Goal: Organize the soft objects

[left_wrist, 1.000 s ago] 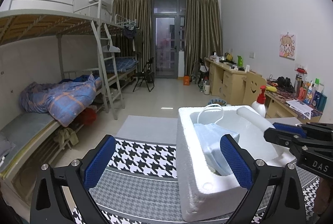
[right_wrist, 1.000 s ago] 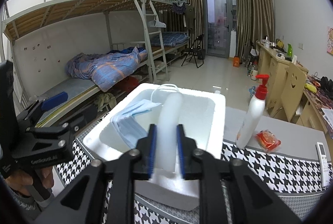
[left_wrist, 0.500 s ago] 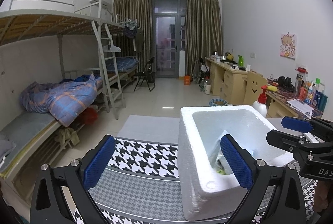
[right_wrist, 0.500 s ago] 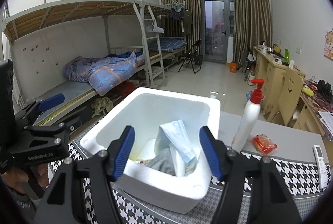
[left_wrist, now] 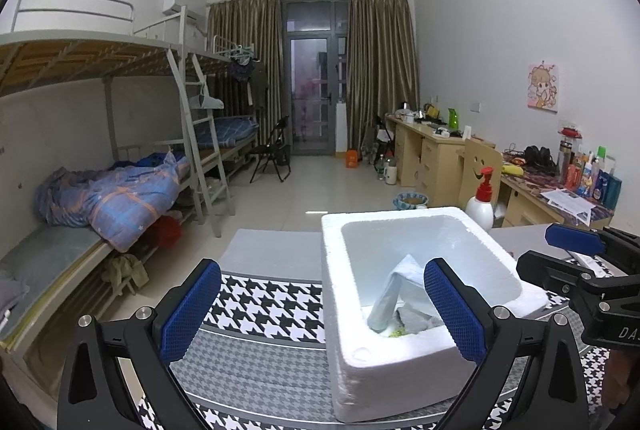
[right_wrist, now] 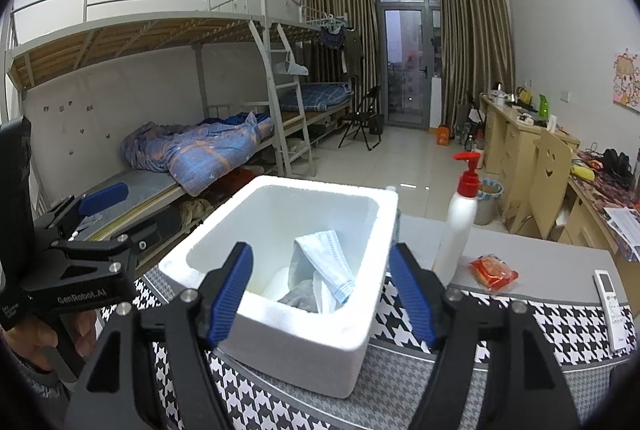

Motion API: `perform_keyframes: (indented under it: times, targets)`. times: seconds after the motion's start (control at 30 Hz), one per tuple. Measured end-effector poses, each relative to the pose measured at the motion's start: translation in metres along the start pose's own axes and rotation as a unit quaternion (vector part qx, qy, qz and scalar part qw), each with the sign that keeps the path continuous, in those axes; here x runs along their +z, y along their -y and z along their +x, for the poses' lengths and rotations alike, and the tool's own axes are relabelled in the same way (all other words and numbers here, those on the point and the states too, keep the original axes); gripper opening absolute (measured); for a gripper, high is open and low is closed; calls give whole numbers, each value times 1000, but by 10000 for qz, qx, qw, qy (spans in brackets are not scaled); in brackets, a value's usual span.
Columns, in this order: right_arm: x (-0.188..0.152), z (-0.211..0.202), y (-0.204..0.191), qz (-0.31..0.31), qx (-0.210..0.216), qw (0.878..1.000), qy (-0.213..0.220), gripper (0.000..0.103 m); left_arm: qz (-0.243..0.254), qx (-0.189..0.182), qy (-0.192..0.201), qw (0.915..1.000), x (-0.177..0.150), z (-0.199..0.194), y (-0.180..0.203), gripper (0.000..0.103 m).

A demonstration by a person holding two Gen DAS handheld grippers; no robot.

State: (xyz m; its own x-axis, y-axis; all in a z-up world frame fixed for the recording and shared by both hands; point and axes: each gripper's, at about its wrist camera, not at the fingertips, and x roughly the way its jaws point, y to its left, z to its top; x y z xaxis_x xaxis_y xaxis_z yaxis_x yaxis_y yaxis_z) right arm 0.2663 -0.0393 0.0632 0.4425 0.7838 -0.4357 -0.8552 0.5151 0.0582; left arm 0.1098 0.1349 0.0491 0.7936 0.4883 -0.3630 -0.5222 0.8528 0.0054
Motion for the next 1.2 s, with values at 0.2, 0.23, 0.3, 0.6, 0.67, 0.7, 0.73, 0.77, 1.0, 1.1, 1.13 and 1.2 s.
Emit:
perform_keyframes:
  times: [0.2, 0.23, 0.3, 0.6, 0.67, 0.7, 0.73, 0.77, 1.0, 1.1, 1.13, 1.2]
  targets:
    - [-5, -10, 3, 18, -41, 9999, 106, 75, 21, -77, 64, 9999, 1, -10, 7, 102]
    - [-6, -11, 1, 23, -41, 9999, 120, 75, 43, -91, 75, 9999, 1, -12, 8, 102]
    - [-8, -15, 2, 36, -60, 9999, 140, 75, 90, -153, 76, 9998, 0, -14, 14, 102]
    - [-18, -41, 8, 76, -232, 9989, 410, 85, 173, -362, 180, 9990, 0, -30, 27, 102]
    - [-19, -46, 9, 83, -276, 9986, 449, 87, 159, -408, 193, 9989, 0, -32, 29, 102]
    - [-21, -49, 9, 95, -286, 9984, 469, 88, 151, -426, 199, 9988, -1, -33, 31, 102]
    - [-22, -51, 10, 105, -296, 9983, 488, 91, 124, -445, 216, 9987, -1, -35, 31, 102]
    - [-23, -55, 11, 121, -328, 9980, 528, 95, 102, -458, 226, 9986, -1, -36, 32, 102]
    - [-29, -69, 14, 114, -428, 9963, 734, 101, 123, -562, 267, 9980, -2, -44, 40, 102]
    - [-31, -74, 17, 145, -437, 9958, 787, 101, 151, -589, 306, 9977, -4, -48, 44, 102]
    - [-32, -75, 17, 154, -441, 9957, 795, 101, 164, -599, 316, 9976, -4, -49, 45, 102]
    - [-35, -79, 17, 159, -479, 9954, 818, 101, 179, -616, 347, 9973, -5, -52, 48, 102]
